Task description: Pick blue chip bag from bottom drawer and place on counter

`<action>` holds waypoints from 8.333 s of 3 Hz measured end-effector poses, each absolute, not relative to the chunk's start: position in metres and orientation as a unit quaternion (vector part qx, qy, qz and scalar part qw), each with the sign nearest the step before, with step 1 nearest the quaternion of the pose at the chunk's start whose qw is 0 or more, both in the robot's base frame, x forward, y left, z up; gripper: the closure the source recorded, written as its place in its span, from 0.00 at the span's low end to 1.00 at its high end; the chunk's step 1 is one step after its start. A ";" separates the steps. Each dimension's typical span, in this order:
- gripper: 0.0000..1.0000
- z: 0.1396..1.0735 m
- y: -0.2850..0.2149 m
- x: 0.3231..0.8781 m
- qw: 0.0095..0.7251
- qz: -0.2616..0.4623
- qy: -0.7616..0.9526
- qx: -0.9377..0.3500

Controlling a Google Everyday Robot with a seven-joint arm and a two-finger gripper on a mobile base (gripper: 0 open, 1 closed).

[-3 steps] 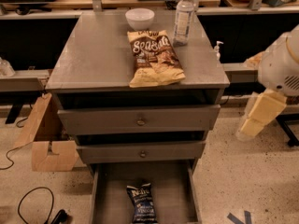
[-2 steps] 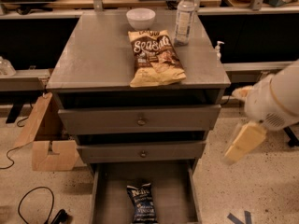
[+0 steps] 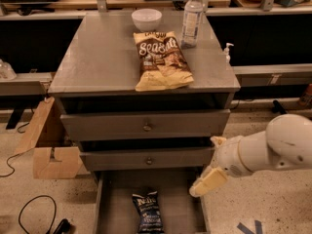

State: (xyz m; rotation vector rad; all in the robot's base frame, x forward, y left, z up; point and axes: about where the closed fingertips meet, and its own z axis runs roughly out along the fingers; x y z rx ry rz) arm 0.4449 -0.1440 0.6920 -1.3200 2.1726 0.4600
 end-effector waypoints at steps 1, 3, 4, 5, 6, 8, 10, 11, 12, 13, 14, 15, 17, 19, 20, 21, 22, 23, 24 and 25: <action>0.00 0.662 -0.130 0.484 0.324 0.168 0.809 -0.460; 0.00 0.646 -0.126 0.509 0.357 0.164 0.811 -0.434; 0.00 0.608 -0.099 0.524 0.372 0.190 0.798 -0.435; 0.00 0.556 -0.079 0.538 0.392 0.221 0.786 -0.424; 0.00 0.509 -0.075 0.542 0.397 0.232 0.782 -0.421; 0.00 0.429 -0.086 0.519 0.369 0.244 0.793 -0.418; 0.00 0.408 -0.079 0.522 0.362 0.236 0.799 -0.418; 0.00 0.347 -0.062 0.526 0.341 0.216 0.810 -0.426; 0.00 0.286 -0.052 0.530 0.317 0.219 0.821 -0.420; 0.00 0.232 -0.046 0.540 0.302 0.237 0.831 -0.403; 0.00 0.188 -0.030 0.545 0.285 0.261 0.835 -0.391; 0.00 0.158 -0.010 0.541 0.257 0.285 0.833 -0.398; 0.17 0.152 0.036 0.493 0.193 0.321 0.825 -0.422; 0.71 0.150 0.043 0.481 0.184 0.327 0.824 -0.425; 0.99 0.149 0.045 0.479 0.183 0.329 0.823 -0.426; 1.00 0.149 0.045 0.479 0.182 0.329 0.823 -0.426; 1.00 0.175 0.032 0.471 0.206 0.335 0.812 -0.432; 1.00 0.244 0.000 0.451 0.245 0.344 0.790 -0.445; 1.00 0.310 -0.028 0.435 0.269 0.348 0.779 -0.447; 1.00 0.410 -0.059 0.425 0.292 0.338 0.784 -0.431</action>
Offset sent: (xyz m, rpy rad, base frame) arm 0.0342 0.0128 -0.0274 0.0532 -0.0592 -0.0597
